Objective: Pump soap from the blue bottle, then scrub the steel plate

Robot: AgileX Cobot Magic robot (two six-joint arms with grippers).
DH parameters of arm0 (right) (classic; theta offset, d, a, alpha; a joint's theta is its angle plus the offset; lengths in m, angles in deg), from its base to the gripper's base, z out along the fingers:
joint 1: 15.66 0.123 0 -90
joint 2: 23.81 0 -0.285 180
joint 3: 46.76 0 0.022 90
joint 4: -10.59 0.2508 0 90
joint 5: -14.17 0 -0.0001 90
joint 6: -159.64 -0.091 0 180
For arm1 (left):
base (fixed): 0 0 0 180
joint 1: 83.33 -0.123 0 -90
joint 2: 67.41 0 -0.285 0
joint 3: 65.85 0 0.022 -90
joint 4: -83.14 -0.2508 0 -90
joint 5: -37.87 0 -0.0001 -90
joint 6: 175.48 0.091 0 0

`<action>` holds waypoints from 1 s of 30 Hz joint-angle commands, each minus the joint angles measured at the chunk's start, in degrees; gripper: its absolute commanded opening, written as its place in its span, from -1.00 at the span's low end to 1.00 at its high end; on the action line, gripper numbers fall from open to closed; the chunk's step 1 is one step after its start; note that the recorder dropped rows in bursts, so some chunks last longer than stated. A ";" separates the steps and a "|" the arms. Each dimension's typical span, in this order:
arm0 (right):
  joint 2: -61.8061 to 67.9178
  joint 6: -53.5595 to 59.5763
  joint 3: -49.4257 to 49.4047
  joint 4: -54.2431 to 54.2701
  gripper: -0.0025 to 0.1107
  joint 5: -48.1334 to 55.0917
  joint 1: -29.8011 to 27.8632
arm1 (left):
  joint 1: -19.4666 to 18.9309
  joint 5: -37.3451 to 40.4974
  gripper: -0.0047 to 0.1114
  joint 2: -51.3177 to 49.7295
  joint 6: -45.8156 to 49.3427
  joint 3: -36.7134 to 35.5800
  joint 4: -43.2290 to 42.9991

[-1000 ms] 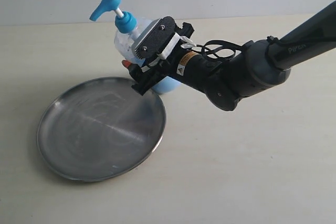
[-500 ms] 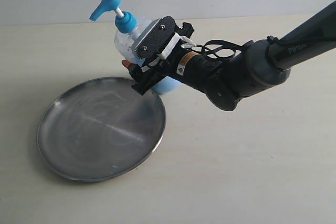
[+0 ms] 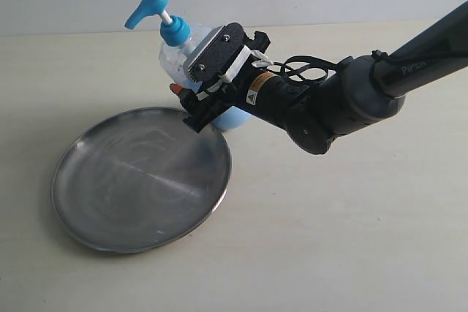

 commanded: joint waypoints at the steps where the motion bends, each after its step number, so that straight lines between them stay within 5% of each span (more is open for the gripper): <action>1: -1.01 0.07 0.82 -0.45 -0.96 -2.79 0.09 | -0.10 -0.54 -0.92 0.34 -0.19 -0.18 0.14; 30: -1.01 -0.05 0.82 -0.45 -0.96 -2.80 0.09 | -0.10 0.23 -0.92 -30.08 -0.19 26.15 0.04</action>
